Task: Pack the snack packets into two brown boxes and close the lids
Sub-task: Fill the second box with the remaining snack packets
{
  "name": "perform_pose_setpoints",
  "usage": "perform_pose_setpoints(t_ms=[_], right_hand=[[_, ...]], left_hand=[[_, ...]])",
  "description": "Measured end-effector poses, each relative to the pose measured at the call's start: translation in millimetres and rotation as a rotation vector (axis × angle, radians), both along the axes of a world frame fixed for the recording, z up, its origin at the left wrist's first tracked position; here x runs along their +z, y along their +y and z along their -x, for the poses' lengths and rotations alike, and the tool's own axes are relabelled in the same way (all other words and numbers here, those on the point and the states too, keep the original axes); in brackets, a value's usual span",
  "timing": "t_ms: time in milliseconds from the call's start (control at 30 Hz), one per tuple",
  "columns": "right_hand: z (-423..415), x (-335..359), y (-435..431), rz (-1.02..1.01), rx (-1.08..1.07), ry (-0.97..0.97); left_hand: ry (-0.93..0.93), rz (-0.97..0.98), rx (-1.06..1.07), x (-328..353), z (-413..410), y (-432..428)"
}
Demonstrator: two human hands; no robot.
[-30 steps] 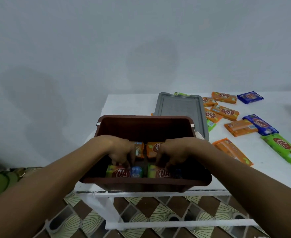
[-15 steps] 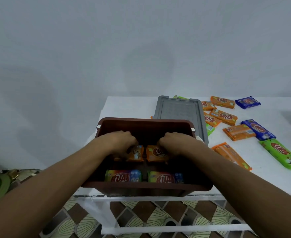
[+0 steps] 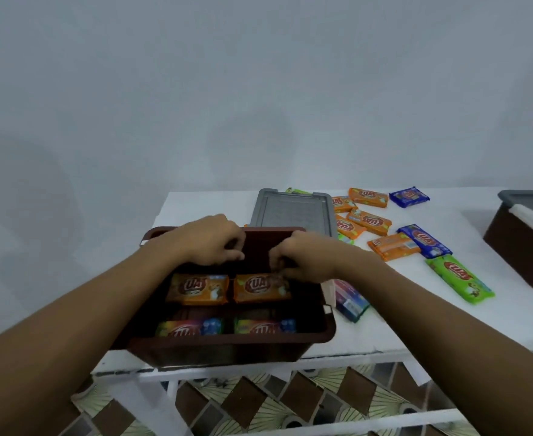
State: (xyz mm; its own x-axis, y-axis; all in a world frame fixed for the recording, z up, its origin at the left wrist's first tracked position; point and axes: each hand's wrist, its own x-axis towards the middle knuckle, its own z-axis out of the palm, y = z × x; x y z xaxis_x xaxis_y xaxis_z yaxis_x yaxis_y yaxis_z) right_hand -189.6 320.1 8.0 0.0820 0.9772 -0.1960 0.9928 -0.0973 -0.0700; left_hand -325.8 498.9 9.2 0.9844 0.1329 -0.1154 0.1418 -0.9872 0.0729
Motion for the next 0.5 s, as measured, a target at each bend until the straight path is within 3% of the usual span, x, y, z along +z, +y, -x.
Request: perform_pose_setpoints(t_ms=[167,367,500], right_hand=[[-33,4,-63,-0.308,-0.025,0.105],[-124,-26,-167,-0.102,-0.317,0.030],[-172,-61,-227,-0.007,-0.528,-0.070]], left_hand=[[-0.177,-0.033,-0.028,18,-38,-41],[-0.186,0.011,-0.076,27,-97,-102],[-0.010,0.025,-0.116,17,-144,-147]])
